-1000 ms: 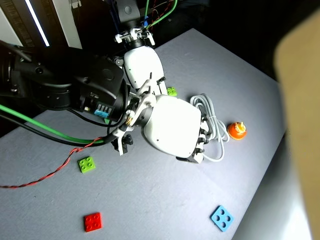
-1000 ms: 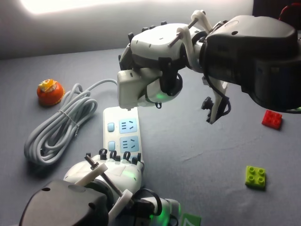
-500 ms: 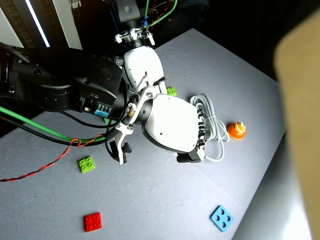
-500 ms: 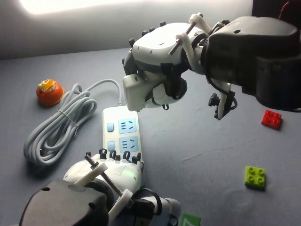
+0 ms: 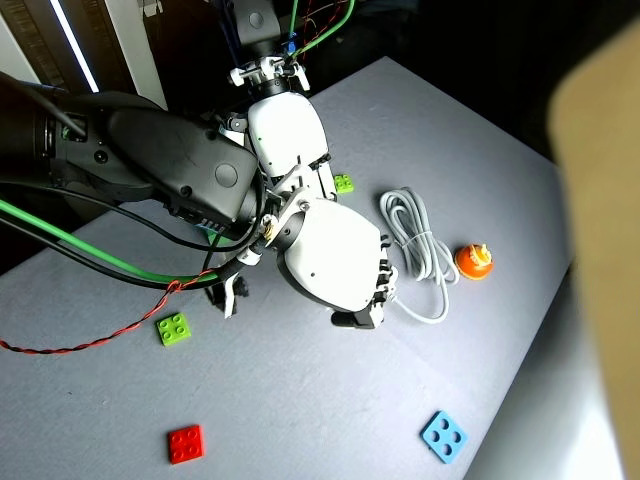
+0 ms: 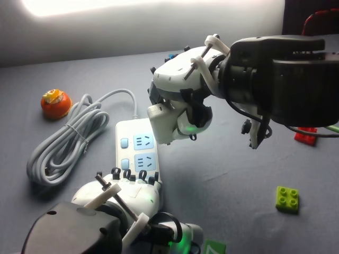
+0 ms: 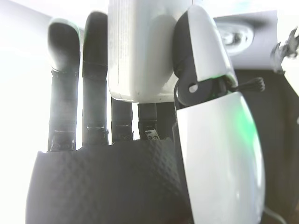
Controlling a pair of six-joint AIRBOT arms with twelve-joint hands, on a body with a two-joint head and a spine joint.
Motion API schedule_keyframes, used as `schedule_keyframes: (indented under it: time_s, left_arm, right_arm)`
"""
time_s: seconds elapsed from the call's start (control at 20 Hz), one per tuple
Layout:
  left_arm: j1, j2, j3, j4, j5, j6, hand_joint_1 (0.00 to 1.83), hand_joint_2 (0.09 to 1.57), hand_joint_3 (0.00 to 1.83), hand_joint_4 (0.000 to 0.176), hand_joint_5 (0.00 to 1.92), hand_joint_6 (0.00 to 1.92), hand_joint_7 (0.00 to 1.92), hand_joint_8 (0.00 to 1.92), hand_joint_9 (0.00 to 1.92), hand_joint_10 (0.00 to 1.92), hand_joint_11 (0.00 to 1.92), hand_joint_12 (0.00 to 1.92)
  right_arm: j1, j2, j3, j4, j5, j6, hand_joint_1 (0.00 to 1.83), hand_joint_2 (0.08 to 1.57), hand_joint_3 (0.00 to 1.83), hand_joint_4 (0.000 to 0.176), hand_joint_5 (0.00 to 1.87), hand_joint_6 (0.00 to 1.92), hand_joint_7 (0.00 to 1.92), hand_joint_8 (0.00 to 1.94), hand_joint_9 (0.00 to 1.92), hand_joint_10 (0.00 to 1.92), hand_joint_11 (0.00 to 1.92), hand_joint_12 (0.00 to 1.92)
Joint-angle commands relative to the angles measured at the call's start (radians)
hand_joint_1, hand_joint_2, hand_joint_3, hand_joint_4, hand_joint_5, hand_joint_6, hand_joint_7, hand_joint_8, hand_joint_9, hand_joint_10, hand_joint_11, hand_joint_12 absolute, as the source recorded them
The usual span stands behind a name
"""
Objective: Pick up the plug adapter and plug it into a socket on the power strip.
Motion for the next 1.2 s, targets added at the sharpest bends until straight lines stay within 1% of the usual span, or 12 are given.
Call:
schedule_keyframes:
  time_s: [0.0, 0.05, 0.15, 0.25, 0.4, 0.5, 0.55, 0.6, 0.75, 0.9, 1.05, 1.15]
  left_arm:
    - [-0.003, 0.006, -0.008, 0.039, -0.008, -0.001, 0.00, 1.23, 0.00, 0.000, 0.12, 0.00, 0.11, 0.00, 0.10, 0.00, 0.00, 0.38]
    - [-0.003, 0.006, -0.008, 0.039, -0.008, -0.001, 0.00, 1.23, 0.00, 0.000, 0.11, 0.00, 0.10, 0.00, 0.10, 0.00, 0.00, 0.36]
    - [-0.004, 0.006, -0.008, 0.039, -0.007, -0.001, 0.01, 1.23, 0.00, 0.000, 0.13, 0.01, 0.13, 0.01, 0.13, 0.01, 0.00, 0.41]
    - [-0.005, 0.006, -0.008, 0.036, -0.007, -0.001, 0.00, 1.23, 0.00, 0.000, 0.13, 0.00, 0.12, 0.00, 0.13, 0.00, 0.00, 0.39]
    - [-0.004, 0.006, -0.007, 0.036, -0.007, -0.001, 0.00, 1.23, 0.00, 0.000, 0.12, 0.00, 0.13, 0.00, 0.12, 0.00, 0.00, 0.37]
    - [-0.001, 0.006, -0.007, 0.036, -0.007, -0.001, 0.00, 1.23, 0.00, 0.000, 0.12, 0.00, 0.14, 0.00, 0.14, 0.01, 0.00, 0.39]
    - [0.000, 0.006, -0.007, 0.036, -0.007, -0.001, 0.00, 1.22, 0.00, 0.000, 0.11, 0.00, 0.14, 0.00, 0.13, 0.00, 0.00, 0.37]
    - [0.001, 0.006, -0.007, 0.036, -0.007, -0.001, 0.00, 1.22, 0.00, 0.000, 0.12, 0.00, 0.14, 0.00, 0.13, 0.00, 0.00, 0.36]
    - [0.000, 0.006, -0.008, 0.036, -0.007, -0.001, 0.00, 1.23, 0.00, 0.000, 0.12, 0.00, 0.13, 0.00, 0.13, 0.00, 0.00, 0.36]
    - [-0.001, 0.006, -0.008, 0.036, -0.007, -0.001, 0.00, 1.22, 0.00, 0.000, 0.14, 0.00, 0.16, 0.01, 0.16, 0.01, 0.00, 0.40]
    - [-0.001, 0.006, -0.008, 0.036, -0.007, -0.001, 0.00, 1.23, 0.00, 0.000, 0.13, 0.00, 0.15, 0.00, 0.14, 0.00, 0.00, 0.40]
    - [-0.003, 0.006, -0.009, 0.036, -0.007, -0.001, 0.00, 1.22, 0.00, 0.000, 0.13, 0.00, 0.15, 0.00, 0.14, 0.00, 0.00, 0.41]
  right_arm:
    - [0.024, -0.003, 0.001, -0.026, -0.040, 0.000, 1.24, 1.16, 0.00, 0.000, 0.89, 0.94, 0.93, 1.29, 0.80, 1.19, 0.69, 1.56]
    - [0.024, -0.011, 0.002, -0.026, -0.038, 0.000, 1.23, 1.16, 0.00, 0.000, 0.88, 0.95, 0.91, 1.32, 0.78, 1.19, 0.67, 1.56]
    - [0.030, -0.034, 0.005, -0.026, -0.036, 0.000, 1.23, 1.17, 0.00, 0.000, 0.86, 0.97, 0.90, 1.34, 0.77, 1.22, 0.65, 1.59]
    - [0.038, -0.056, 0.013, -0.013, -0.024, 0.000, 1.23, 1.17, 0.00, 0.000, 0.87, 0.97, 0.90, 1.34, 0.77, 1.22, 0.65, 1.59]
    - [0.049, -0.099, 0.051, 0.013, -0.015, 0.000, 1.23, 1.17, 0.00, 0.000, 0.86, 0.97, 0.90, 1.34, 0.78, 1.23, 0.67, 1.58]
    - [0.054, -0.115, 0.073, 0.012, -0.019, 0.000, 1.24, 1.17, 0.00, 0.000, 0.86, 0.97, 0.92, 1.31, 0.80, 1.21, 0.68, 1.57]
    - [0.056, -0.118, 0.082, 0.012, -0.019, 0.000, 1.24, 1.16, 0.00, 0.000, 0.89, 0.94, 0.94, 1.29, 0.81, 1.19, 0.69, 1.56]
    - [0.056, -0.120, 0.089, 0.012, -0.019, 0.000, 1.24, 1.16, 0.00, 0.000, 0.91, 0.90, 0.92, 1.31, 0.80, 1.18, 0.68, 1.55]
    - [0.052, -0.119, 0.092, 0.013, -0.020, 0.001, 1.23, 1.17, 0.00, 0.000, 0.89, 0.93, 0.90, 1.34, 0.78, 1.20, 0.65, 1.57]
    - [0.051, -0.121, 0.092, 0.023, -0.021, 0.007, 1.24, 1.15, 0.00, 0.000, 0.93, 0.88, 0.93, 1.30, 0.80, 1.20, 0.69, 1.57]
    - [0.056, -0.127, 0.096, 0.023, -0.012, 0.008, 1.24, 1.16, 0.00, 0.000, 0.92, 0.89, 0.91, 1.32, 0.78, 1.23, 0.66, 1.59]
    - [0.056, -0.130, 0.098, 0.023, -0.012, 0.008, 1.24, 1.16, 0.00, 0.000, 0.88, 0.94, 0.93, 1.31, 0.80, 1.20, 0.68, 1.57]
